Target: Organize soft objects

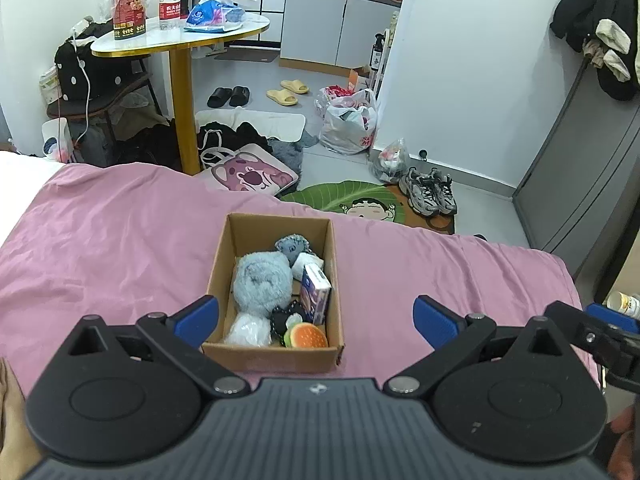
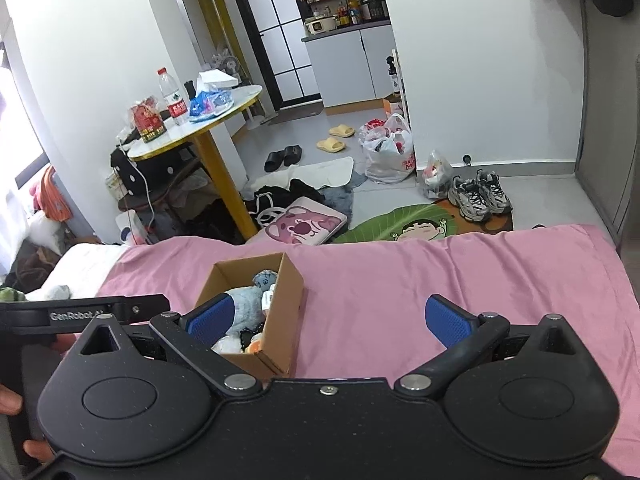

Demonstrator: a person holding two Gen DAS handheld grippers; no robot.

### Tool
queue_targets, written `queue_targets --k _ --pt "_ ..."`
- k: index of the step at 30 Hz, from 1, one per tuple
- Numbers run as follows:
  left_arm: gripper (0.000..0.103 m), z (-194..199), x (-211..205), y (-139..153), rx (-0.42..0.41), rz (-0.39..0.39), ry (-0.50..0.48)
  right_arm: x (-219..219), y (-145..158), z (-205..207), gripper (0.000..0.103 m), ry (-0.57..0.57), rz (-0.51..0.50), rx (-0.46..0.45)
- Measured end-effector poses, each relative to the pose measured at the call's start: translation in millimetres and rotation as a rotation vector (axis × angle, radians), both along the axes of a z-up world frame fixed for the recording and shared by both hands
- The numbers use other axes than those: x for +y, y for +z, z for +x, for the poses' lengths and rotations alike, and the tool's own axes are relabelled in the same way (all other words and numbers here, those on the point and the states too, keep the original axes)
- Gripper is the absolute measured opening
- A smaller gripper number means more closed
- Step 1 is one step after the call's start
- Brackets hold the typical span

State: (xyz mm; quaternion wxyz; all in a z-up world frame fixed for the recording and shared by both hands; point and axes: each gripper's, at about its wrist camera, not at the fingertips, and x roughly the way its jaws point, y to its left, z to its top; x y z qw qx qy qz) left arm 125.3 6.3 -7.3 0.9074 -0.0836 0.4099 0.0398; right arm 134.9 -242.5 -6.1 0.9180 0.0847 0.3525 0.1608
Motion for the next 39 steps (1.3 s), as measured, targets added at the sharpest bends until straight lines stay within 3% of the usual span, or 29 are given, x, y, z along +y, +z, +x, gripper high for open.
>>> queue_targets --k 7,12,25,39 --pt "0.103 -21 -11 14 -0.032 -0.002 -0.002 -19 21 -24 0.103 -0.019 0.052 -0.018" --pt "0.103 -38 -22 27 -0.051 0.041 -0.019 -24 29 -36 0.103 -0.026 0.034 -0.025" --pt "0.103 -87 -34 54 -0.124 0.044 -0.057 -10 42 -74 0.103 0.034 0.009 -0.022" --pt "0.103 -123 -23 67 -0.136 0.056 -0.064 -13 53 -97 0.103 0.029 0.004 -0.015"
